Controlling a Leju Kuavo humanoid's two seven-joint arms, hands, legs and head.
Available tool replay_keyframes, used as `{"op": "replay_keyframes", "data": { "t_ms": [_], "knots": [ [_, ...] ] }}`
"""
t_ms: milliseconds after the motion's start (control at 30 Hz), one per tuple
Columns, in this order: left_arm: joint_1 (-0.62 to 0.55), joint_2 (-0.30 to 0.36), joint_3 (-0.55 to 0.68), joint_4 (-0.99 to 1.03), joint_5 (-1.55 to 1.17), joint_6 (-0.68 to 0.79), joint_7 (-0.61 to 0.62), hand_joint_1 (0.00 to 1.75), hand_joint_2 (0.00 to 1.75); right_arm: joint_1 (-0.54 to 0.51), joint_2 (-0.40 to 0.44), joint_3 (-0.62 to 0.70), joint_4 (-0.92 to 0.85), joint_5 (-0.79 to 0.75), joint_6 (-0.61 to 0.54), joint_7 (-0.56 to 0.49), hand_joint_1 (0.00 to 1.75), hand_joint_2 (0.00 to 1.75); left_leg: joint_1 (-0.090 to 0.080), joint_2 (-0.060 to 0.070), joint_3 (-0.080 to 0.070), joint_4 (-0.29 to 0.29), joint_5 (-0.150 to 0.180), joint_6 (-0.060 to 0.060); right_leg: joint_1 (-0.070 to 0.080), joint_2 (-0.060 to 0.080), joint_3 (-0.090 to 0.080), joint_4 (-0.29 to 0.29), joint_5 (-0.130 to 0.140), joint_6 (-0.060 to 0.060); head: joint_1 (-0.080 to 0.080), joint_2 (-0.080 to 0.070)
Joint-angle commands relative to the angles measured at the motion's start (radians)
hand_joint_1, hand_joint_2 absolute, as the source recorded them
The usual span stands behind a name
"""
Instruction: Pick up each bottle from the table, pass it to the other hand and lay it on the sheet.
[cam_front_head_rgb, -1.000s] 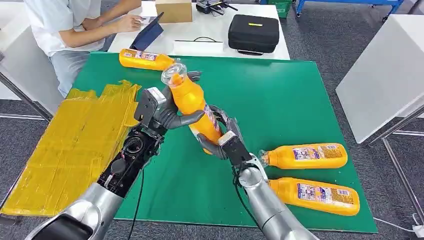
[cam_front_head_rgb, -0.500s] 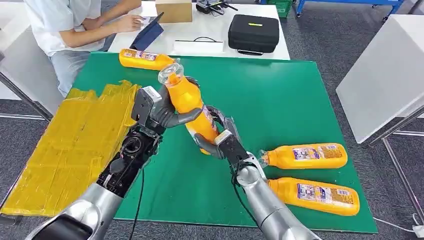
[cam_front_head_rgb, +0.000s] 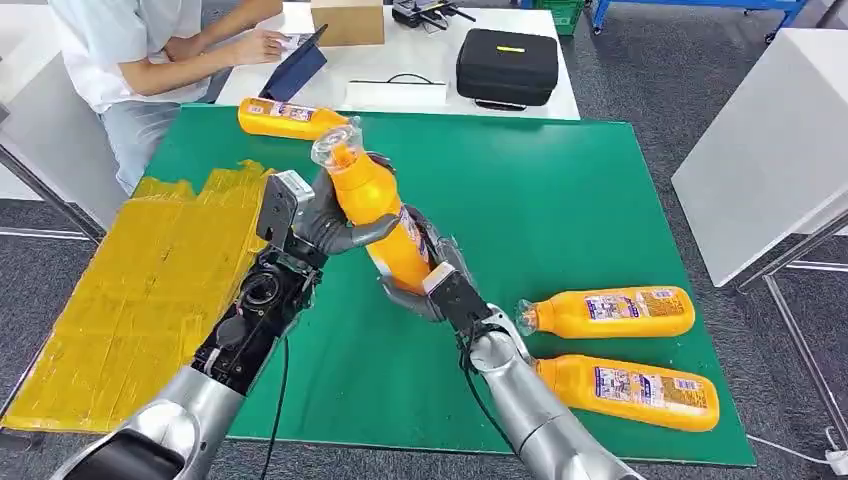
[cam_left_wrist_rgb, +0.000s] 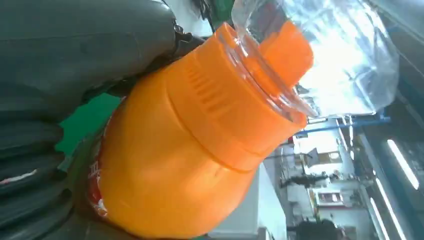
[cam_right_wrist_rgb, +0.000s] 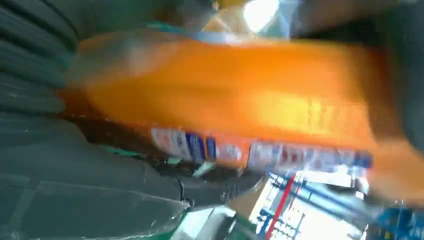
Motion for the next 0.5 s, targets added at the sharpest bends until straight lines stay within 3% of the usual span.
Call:
{"op": "replay_keyframes", "data": {
  "t_ms": [33, 133, 200, 333, 400, 500],
  "knots": [
    [-0.007, 0.051, 0.092, -0.004, 0.059, -0.024, -0.024, 1.75, 1.75, 0.014, -0.056, 0.036, -0.200, -0.085, 0.037, 0.098, 0.00, 1.75, 0.000, 0.001, 0.003, 0.000, -0.002, -0.001, 0.001, 0.000, 0.003, 0.000, -0.001, -0.002, 0.000, 0.000],
    [0.018, 0.060, 0.141, -0.061, 0.062, -0.008, -0.024, 1.75, 1.75, 0.052, -0.080, 0.048, -0.312, -0.086, -0.009, 0.148, 0.00, 1.75, 0.001, 0.002, 0.007, 0.001, -0.005, -0.002, 0.001, 0.000, 0.006, 0.001, -0.004, -0.003, 0.000, 0.000],
    [0.046, 0.061, 0.181, -0.143, 0.004, 0.078, -0.041, 1.75, 1.75, 0.089, -0.107, 0.048, -0.402, -0.113, -0.017, 0.210, 0.00, 1.75, 0.001, 0.001, 0.006, 0.001, -0.004, -0.002, 0.001, -0.001, 0.006, 0.001, -0.004, -0.003, 0.000, 0.000],
    [0.056, 0.076, 0.215, -0.190, -0.001, 0.097, -0.013, 1.75, 1.75, 0.123, -0.139, 0.037, -0.483, -0.120, -0.039, 0.229, 0.00, 1.75, 0.001, 0.000, 0.003, 0.000, -0.002, -0.001, 0.001, -0.001, 0.003, 0.000, -0.002, -0.002, 0.000, 0.000],
    [0.047, 0.078, 0.233, -0.161, 0.010, 0.100, -0.010, 1.75, 1.75, 0.140, -0.158, 0.026, -0.517, -0.103, -0.067, 0.248, 0.00, 1.75, 0.001, -0.001, 0.009, 0.002, -0.006, -0.003, 0.002, -0.002, 0.008, 0.002, -0.006, -0.003, 0.000, 0.000],
    [0.023, 0.060, 0.246, -0.129, -0.121, 0.282, -0.052, 1.75, 1.75, 0.168, -0.185, 0.000, -0.525, -0.102, -0.085, 0.292, 0.00, 1.75, 0.001, -0.002, 0.005, 0.001, -0.003, -0.002, 0.001, -0.003, 0.006, 0.000, -0.003, -0.002, 0.000, 0.000]
  ]
}}
